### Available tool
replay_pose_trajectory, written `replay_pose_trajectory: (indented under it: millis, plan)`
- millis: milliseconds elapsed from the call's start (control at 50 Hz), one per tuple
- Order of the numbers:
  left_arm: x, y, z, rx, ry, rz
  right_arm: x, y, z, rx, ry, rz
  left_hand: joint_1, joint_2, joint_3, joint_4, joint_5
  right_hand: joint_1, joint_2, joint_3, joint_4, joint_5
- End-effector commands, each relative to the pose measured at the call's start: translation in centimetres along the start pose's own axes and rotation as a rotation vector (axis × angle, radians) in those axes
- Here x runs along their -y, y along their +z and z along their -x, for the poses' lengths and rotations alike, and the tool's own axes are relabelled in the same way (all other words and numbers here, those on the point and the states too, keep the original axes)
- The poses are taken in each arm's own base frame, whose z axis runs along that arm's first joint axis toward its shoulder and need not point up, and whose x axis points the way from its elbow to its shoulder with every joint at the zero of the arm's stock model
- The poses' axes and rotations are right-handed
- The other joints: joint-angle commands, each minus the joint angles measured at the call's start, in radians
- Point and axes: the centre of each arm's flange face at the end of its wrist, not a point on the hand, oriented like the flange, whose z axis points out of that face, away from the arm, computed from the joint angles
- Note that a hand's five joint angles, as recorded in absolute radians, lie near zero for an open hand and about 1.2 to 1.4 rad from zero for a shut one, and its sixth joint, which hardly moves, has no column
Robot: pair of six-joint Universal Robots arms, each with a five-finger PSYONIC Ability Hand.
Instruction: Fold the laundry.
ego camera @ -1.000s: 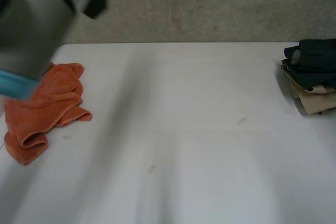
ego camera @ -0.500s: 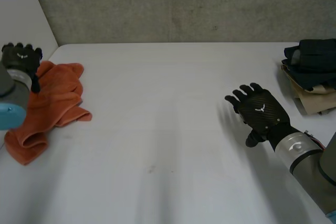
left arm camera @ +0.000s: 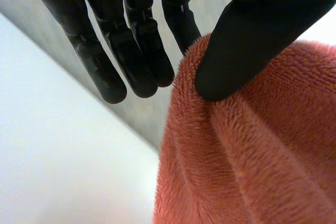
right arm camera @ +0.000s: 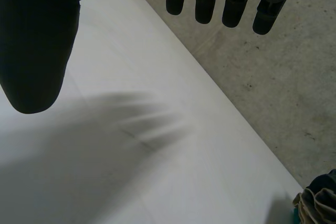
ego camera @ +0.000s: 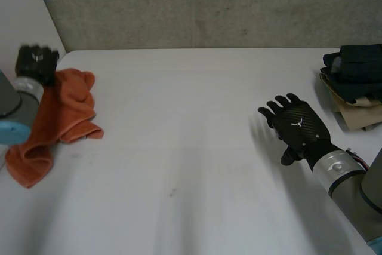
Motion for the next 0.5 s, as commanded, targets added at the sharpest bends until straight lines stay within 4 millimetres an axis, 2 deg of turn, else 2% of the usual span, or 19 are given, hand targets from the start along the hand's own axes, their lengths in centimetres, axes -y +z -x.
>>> replay_pose_trajectory:
  millis: [20,80,100,140,160,220,300,320,380,400,440,460,500]
  plan:
    - [13.6,-4.5,-0.1,-0.043,-0.258,-0.249,0.0,0.1,-0.2,-0.007,-0.002,-0.003,0.233,0.202,0.208,0.199,0.265,-0.053,-0.036,-0.034,-0.035,-0.049]
    - [17.3,-6.7,-1.0,-0.098,-0.36,-0.316,0.0,0.1,-0.3,-0.009,-0.001,-0.003,0.233,0.202,0.208,0.199,0.265,-0.053,-0.036,-0.034,-0.035,-0.049]
    - [19.1,-8.2,-2.0,-0.144,-0.421,-0.344,0.0,0.1,-0.3,-0.011,0.0,-0.003,0.233,0.202,0.208,0.199,0.265,-0.053,-0.036,-0.034,-0.035,-0.049]
    - [20.8,-9.8,-2.9,-0.192,-0.472,-0.373,0.1,0.2,-0.3,-0.012,0.001,-0.006,0.233,0.202,0.208,0.199,0.265,-0.053,-0.036,-0.034,-0.035,-0.049]
    - [22.2,-11.2,-4.0,-0.238,-0.514,-0.392,0.0,0.1,-0.3,-0.012,0.001,-0.005,0.233,0.202,0.208,0.199,0.265,-0.053,-0.036,-0.034,-0.035,-0.049]
    - [23.2,-13.0,-5.7,-0.302,-0.55,-0.396,-0.1,0.2,-0.4,-0.02,0.004,-0.001,0.233,0.202,0.208,0.199,0.265,-0.053,-0.036,-0.034,-0.035,-0.049]
    - [22.0,-15.1,-10.2,-0.431,-0.567,-0.319,-0.2,0.3,-1.4,-0.078,0.0,0.015,0.233,0.202,0.208,0.199,0.265,-0.053,-0.036,-0.034,-0.035,-0.049]
    - [21.3,-16.5,-13.2,-0.522,-0.568,-0.277,-0.3,0.3,-1.6,-0.096,0.0,0.02,0.233,0.202,0.208,0.199,0.265,-0.053,-0.036,-0.034,-0.035,-0.049]
    - [20.0,-19.3,-18.2,-0.681,-0.557,-0.202,-0.4,0.5,-2.7,-0.167,-0.006,0.03,0.233,0.202,0.208,0.199,0.265,-0.053,-0.036,-0.034,-0.035,-0.049]
    - [18.9,-21.0,-21.1,-0.766,-0.543,-0.151,-0.5,0.5,-2.9,-0.18,-0.007,0.033,0.233,0.202,0.208,0.199,0.265,-0.053,-0.036,-0.034,-0.035,-0.049]
    - [17.9,-22.2,-23.0,-0.814,-0.525,-0.112,-0.6,0.5,-3.5,-0.211,-0.007,0.039,0.233,0.202,0.208,0.199,0.265,-0.053,-0.036,-0.034,-0.035,-0.049]
    - [17.1,-22.7,-24.4,-0.838,-0.499,-0.091,-0.6,0.6,-3.6,-0.216,-0.006,0.04,0.184,0.153,0.159,0.15,0.216,-0.053,-0.036,-0.034,-0.035,-0.049]
    - [16.3,-22.3,-25.0,-0.832,-0.477,-0.073,-0.7,0.6,-3.8,-0.222,-0.001,0.044,-0.266,-0.297,-0.291,-0.3,-0.234,-0.053,-0.036,-0.034,-0.035,-0.049]
